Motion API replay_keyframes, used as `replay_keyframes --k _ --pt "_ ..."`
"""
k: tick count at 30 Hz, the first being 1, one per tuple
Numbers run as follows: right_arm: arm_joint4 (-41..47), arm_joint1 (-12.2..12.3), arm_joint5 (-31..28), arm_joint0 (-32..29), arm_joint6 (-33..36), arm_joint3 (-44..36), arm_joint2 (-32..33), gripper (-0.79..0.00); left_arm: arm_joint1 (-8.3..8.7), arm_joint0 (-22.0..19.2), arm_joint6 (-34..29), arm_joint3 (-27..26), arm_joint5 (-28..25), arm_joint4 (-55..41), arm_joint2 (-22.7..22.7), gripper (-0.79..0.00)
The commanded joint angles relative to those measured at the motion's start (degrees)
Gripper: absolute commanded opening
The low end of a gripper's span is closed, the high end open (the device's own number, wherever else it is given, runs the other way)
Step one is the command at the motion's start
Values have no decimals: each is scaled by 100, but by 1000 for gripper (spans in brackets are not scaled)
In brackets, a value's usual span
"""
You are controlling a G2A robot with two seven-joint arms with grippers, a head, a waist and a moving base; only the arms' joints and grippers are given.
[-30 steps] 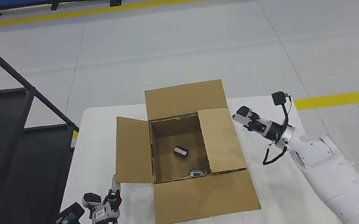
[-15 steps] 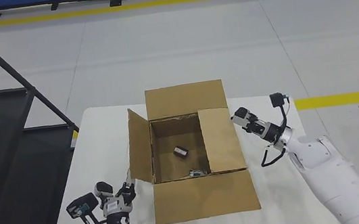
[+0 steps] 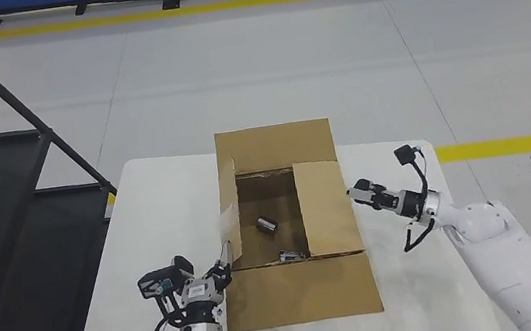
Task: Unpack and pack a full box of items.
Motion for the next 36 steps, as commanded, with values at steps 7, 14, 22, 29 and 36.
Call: replay_keyframes --k 7,14,22,29,36 --pt "15 1 -6 -9 -94 -11 15 0 -28 -177 -112 211 54 123 146 0" --pt "142 14 182 -124 461 -270 -185 0 -35 -193 -139 289 67 234 150 0" --pt "421 26 58 -46 1088 -303 -385 0 -20 -184 -209 328 -32 240 -36 0" --pt "582 19 -127 -27 1480 -435 -678 0 37 13 -296 387 -317 481 -287 0" --pt "559 16 -277 57 1189 -402 -755 0 87 124 -404 442 -636 599 -493 0"
